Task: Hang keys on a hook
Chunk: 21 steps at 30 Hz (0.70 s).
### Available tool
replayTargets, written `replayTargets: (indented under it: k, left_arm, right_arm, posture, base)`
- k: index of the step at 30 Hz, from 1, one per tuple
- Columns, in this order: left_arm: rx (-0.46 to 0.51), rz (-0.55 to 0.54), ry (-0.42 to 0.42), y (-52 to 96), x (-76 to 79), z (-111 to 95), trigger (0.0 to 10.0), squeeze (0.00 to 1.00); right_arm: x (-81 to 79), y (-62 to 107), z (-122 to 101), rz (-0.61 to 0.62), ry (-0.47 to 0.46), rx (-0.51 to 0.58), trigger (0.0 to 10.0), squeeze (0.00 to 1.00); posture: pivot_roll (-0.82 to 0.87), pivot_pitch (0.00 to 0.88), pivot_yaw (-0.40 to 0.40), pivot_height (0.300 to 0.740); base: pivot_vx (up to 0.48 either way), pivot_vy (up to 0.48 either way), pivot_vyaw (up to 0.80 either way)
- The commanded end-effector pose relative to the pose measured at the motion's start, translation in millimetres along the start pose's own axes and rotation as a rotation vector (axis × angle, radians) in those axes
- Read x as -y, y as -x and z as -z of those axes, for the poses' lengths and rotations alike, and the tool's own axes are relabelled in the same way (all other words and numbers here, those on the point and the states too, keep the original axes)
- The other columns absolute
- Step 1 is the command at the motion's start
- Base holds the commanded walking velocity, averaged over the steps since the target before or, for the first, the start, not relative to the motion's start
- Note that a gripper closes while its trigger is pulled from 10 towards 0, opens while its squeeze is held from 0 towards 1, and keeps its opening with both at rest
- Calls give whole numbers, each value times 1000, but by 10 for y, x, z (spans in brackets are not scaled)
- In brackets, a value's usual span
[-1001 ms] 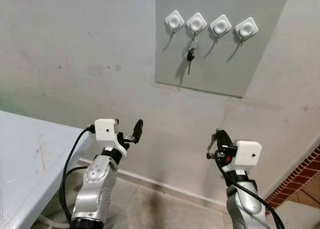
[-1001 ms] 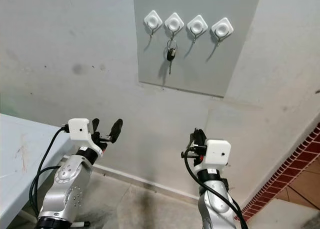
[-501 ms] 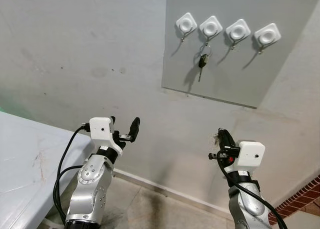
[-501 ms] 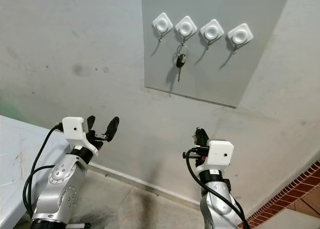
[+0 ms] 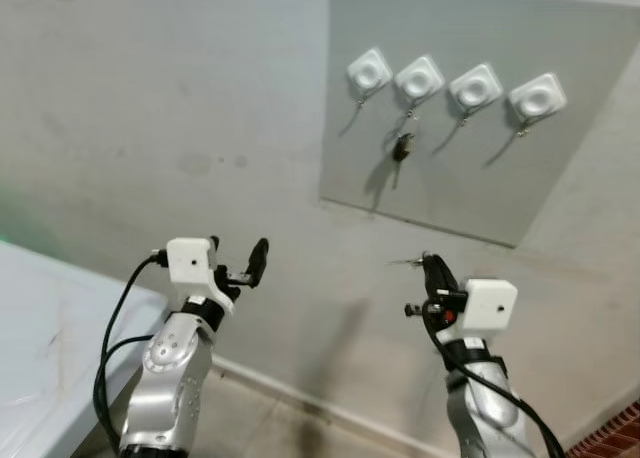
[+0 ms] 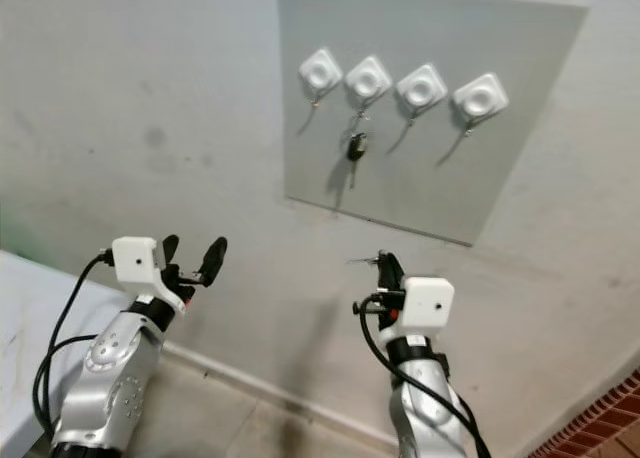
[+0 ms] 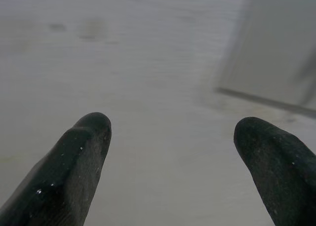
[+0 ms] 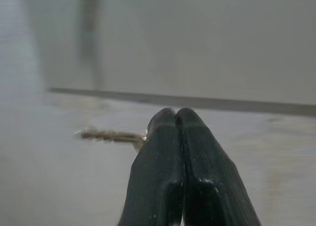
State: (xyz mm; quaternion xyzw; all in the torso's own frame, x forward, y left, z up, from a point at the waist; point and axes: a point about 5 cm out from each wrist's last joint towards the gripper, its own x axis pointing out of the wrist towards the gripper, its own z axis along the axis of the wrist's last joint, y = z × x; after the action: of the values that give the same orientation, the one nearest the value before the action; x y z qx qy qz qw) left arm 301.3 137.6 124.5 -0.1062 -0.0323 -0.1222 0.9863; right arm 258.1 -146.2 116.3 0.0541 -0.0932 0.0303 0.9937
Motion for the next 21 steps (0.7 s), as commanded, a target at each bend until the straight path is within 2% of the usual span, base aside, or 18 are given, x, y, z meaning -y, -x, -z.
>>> replayTargets:
  k: [1,5,8,11,21]
  left_arm:
    - [-7,2,-8,-6,48,9,10000,0]
    - [-6,14,-14,-10,70,14,10000,0]
    - [-2,85,-5,-27,143,-19,10000,0]
    - [3,102,-10,-41,172,-37,10000,0]
    - [20,258,-47,-82,387,-144,10000,0]
  right_arm:
    - [67,7,-16,17,8,1,10000,0]
    - [58,-4,-18,8,9,1,10000,0]
    - [40,-43,-30,-10,7,5,10000,0]
    - [25,-69,-43,-24,9,8,10000,0]
    - [-37,-234,-198,-108,11,65,10000,0]
  posture:
    - [-41,0,18,740]
    - [-40,0,16,740]
    - [-37,0,14,740]
    - [-34,0,12,740]
    - [-35,0,13,740]
  base:
    - [292,0,0]
    - [0,0,0]
    - [0,0,0]
    - [0,0,0]
    - [0,0,0]
